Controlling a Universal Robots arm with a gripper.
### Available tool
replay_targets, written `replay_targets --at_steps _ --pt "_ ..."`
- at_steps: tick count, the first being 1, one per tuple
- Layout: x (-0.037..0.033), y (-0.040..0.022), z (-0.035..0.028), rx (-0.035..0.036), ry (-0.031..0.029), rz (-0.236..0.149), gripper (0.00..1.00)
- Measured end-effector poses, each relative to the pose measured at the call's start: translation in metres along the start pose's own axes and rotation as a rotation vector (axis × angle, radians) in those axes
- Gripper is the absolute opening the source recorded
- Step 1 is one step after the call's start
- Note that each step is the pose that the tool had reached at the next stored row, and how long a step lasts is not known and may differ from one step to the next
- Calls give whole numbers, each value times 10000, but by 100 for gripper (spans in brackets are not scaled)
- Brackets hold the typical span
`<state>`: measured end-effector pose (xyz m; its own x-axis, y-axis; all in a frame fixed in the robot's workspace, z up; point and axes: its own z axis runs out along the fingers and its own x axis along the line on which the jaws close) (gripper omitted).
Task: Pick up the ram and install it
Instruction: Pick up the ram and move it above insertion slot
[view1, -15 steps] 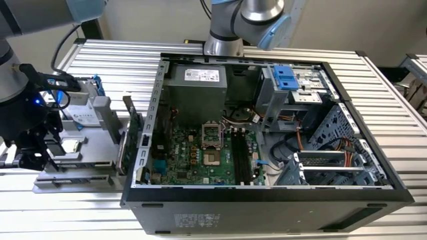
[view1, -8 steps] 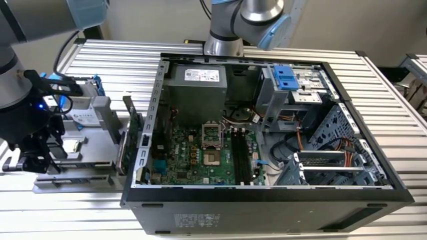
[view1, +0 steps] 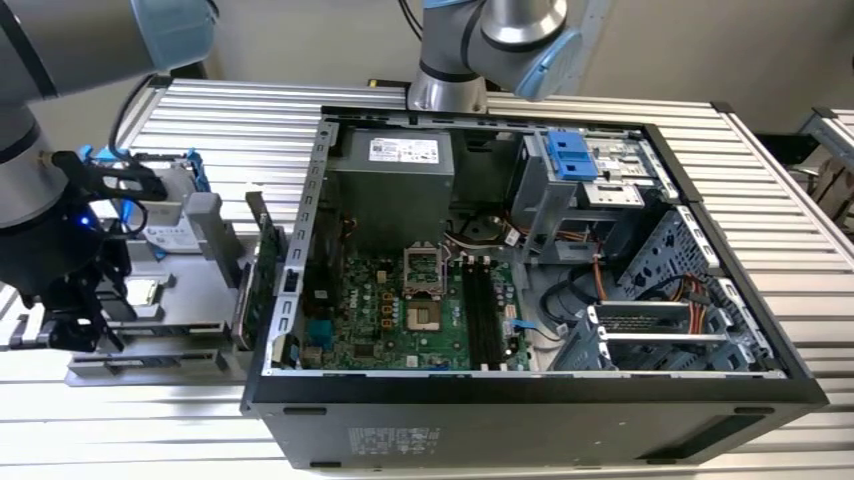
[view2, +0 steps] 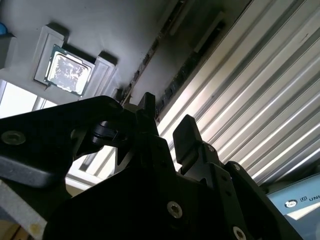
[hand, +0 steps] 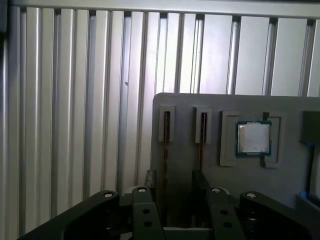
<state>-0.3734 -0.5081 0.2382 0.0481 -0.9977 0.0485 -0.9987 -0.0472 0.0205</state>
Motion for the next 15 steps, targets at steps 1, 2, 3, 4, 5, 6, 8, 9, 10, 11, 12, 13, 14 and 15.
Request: replay_targets --at_steps 1,2,3,4,5,6,8,9,10,11,12,13,14,15 --pt "5 1 8 0 1 0 100" --pt "10 2 18 0 1 -1 100" --pt "19 2 28 -1 1 0 100" --pt "27 3 38 -1 1 0 100" --pt "35 3 49 0 -1 -1 100" --pt "43 3 59 -1 -1 -1 100" --pt "59 3 77 -1 -1 -1 100" --pt "67 4 85 -1 -2 -1 100" --pt "75 4 93 -1 -1 -1 100" --pt "82 4 102 -1 -1 -1 100" --pt "85 5 112 1 -3 -1 100" --pt "86 5 124 1 -4 0 100" --pt "86 5 137 1 -3 0 100" --pt "86 5 150 -1 -2 -1 100"
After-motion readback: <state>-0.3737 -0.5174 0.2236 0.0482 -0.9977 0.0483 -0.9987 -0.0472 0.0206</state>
